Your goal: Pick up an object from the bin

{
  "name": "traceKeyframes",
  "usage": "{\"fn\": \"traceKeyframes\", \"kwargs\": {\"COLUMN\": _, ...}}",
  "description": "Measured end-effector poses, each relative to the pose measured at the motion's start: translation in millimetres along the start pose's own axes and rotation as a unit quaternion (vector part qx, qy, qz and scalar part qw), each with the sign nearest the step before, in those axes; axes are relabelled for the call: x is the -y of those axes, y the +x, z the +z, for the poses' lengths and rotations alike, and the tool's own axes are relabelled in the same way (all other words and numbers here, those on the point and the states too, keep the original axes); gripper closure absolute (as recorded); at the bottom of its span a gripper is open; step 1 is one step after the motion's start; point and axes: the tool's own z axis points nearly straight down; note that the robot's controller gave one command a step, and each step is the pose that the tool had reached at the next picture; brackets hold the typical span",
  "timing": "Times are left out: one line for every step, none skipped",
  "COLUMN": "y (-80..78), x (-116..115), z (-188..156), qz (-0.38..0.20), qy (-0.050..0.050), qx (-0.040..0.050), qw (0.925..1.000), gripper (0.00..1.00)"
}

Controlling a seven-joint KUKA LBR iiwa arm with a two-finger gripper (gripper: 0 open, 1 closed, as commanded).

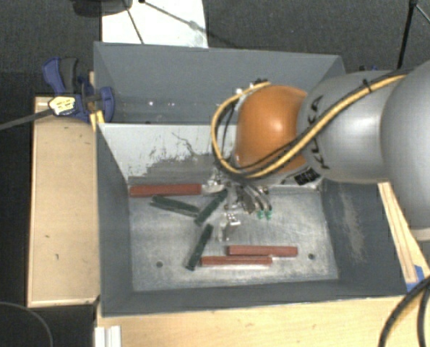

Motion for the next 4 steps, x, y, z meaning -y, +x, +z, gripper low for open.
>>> {"fn": "traceKeyframes", "kwargs": {"y": 5.3, "x": -10, "z": 31, "qz": 0.02, "qy": 0.0, "qx": 0.0006, "qw": 0.9998, "gripper": 0.0}}
{"fn": "traceKeyframes", "kwargs": {"y": 10.4, "x": 0, "z": 28, "qz": -0.139, "qy": -0.001, "qx": 0.0066, "qw": 0.9902, "gripper": 1.0}}
{"fn": "traceKeyframes", "kwargs": {"y": 10.4, "x": 0, "z": 28, "qz": -0.139, "qy": -0.001, "qx": 0.0065, "qw": 0.9903, "gripper": 1.0}}
{"fn": "traceKeyframes", "kwargs": {"y": 12.3, "x": 0, "z": 24, "qz": -0.139, "qy": -0.001, "qx": 0.0032, "qw": 0.9903, "gripper": 1.0}}
